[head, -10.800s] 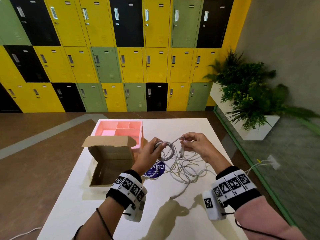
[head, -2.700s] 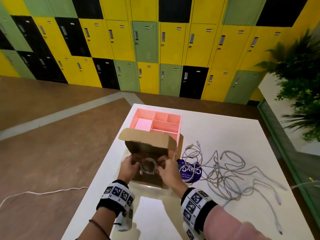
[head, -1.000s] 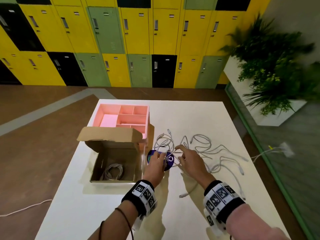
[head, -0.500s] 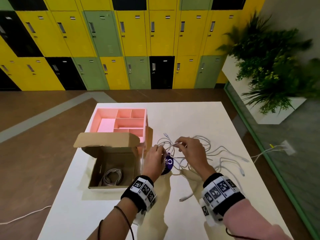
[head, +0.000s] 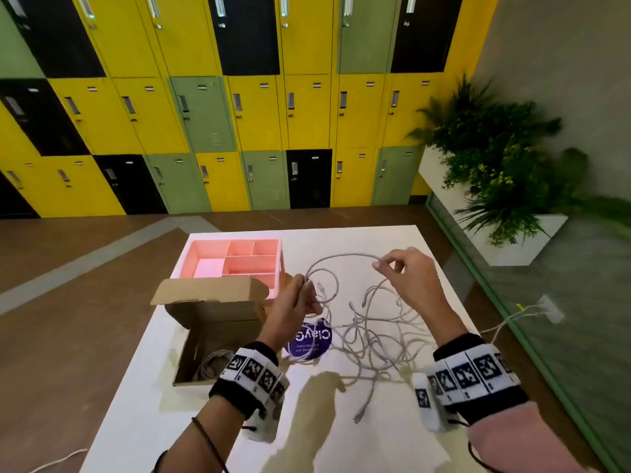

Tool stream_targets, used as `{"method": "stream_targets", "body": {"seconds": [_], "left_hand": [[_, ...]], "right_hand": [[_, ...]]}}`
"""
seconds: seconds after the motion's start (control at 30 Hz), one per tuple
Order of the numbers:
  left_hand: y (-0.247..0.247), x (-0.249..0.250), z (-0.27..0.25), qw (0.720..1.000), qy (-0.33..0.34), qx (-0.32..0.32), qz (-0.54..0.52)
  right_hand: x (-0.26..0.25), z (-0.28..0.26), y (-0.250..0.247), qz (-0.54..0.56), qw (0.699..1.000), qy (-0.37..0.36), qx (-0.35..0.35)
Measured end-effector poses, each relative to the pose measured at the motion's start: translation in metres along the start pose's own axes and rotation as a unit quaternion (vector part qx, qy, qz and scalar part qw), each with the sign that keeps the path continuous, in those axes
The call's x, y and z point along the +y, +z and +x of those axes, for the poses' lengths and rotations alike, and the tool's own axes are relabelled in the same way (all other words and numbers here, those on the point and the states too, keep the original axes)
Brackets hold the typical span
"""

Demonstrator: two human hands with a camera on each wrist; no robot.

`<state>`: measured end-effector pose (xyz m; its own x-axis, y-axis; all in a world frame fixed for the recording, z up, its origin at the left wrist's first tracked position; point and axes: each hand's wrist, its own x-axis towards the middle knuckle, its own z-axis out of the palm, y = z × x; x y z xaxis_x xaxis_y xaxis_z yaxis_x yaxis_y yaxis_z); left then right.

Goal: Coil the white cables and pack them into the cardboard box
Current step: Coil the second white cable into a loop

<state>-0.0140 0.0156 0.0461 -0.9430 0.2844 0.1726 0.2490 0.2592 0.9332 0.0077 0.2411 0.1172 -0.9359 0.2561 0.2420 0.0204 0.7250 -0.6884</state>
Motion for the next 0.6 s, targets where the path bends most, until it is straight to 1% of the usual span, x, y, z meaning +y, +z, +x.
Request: {"method": "stream_targets", "body": {"seconds": [0.07, 0.13, 0.2, 0.27, 0.33, 0.4, 0.43, 0.47, 0.57, 0.6], "left_hand": [[-0.002, 0.021, 0.001, 0.999, 0.032, -0.02, 0.015], [-0.002, 0.04, 0.002, 0.994, 0.07, -0.056, 0.057], [0.001, 0.051, 0.003, 0.987, 0.095, -0.082, 0.103], [0.004, 0.061, 0.0, 0.983, 0.107, -0.084, 0.124], [0.008, 0.068, -0.005, 0.982, 0.112, -0.091, 0.121], [0.011, 0.073, -0.01, 0.986, 0.102, -0.099, 0.087], [0.012, 0.073, -0.011, 0.99, 0.096, -0.086, 0.062], [0.013, 0.072, -0.012, 0.992, 0.099, -0.056, 0.05], [0.013, 0.065, -0.007, 0.983, 0.138, 0.063, 0.101], [0.014, 0.064, -0.004, 0.98, 0.138, 0.075, 0.121]], "right_hand": [[0.0, -0.007, -0.006, -0.079, 0.995, 0.011, -0.063], [-0.005, -0.014, -0.01, -0.093, 0.988, 0.004, -0.125], [-0.013, -0.018, -0.014, -0.051, 0.986, -0.027, -0.156], [-0.021, -0.023, -0.019, 0.009, 0.984, -0.054, -0.172], [-0.028, -0.029, -0.026, 0.072, 0.98, -0.072, -0.171], [-0.031, -0.033, -0.035, 0.112, 0.976, -0.097, -0.162], [-0.031, -0.035, -0.04, 0.119, 0.974, -0.106, -0.16], [-0.031, -0.036, -0.043, 0.125, 0.973, -0.111, -0.162], [-0.028, -0.04, -0.052, 0.15, 0.967, -0.107, -0.176], [-0.027, -0.04, -0.053, 0.157, 0.965, -0.11, -0.18]]}}
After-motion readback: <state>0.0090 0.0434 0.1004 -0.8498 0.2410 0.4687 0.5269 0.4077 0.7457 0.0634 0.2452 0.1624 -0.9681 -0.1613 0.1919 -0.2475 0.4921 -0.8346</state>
